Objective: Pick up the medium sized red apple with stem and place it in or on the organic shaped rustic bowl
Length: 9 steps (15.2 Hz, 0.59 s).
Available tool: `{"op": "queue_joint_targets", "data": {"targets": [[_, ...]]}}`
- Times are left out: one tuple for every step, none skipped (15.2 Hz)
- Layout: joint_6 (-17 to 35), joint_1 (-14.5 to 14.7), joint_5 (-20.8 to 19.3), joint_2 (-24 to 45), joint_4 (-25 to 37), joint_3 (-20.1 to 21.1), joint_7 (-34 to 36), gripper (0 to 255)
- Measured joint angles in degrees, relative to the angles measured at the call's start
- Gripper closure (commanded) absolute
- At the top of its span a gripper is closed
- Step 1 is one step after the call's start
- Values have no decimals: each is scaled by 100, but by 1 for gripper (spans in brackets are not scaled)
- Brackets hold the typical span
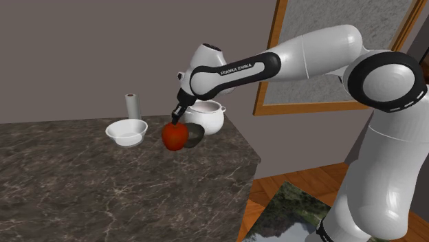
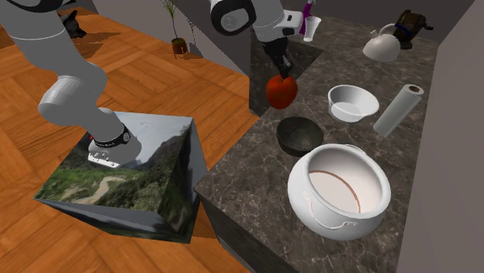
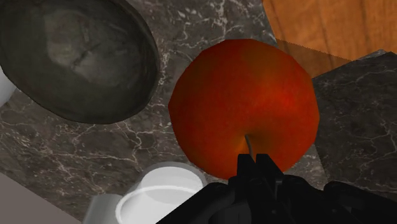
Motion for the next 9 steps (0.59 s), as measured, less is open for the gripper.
{"op": "queue_joint_targets", "data": {"targets": [[-66,1,-6,-28,38,-1,12,255],[-142,5,-16,-49,94,0,31,255],[-203,7,-25,-59,147,0,44,255],[-271,4,-25,-96,176,-2,47,255],[-353,3,-31,-118,238,-4,57,255],[-413,-2,-32,-119,296,-7,55,255],[-474,2,-42,-129,347,-6,73,255],[-546,3,-50,-130,419,-6,85,255],[-639,-1,-53,-147,494,-10,88,255]]}}
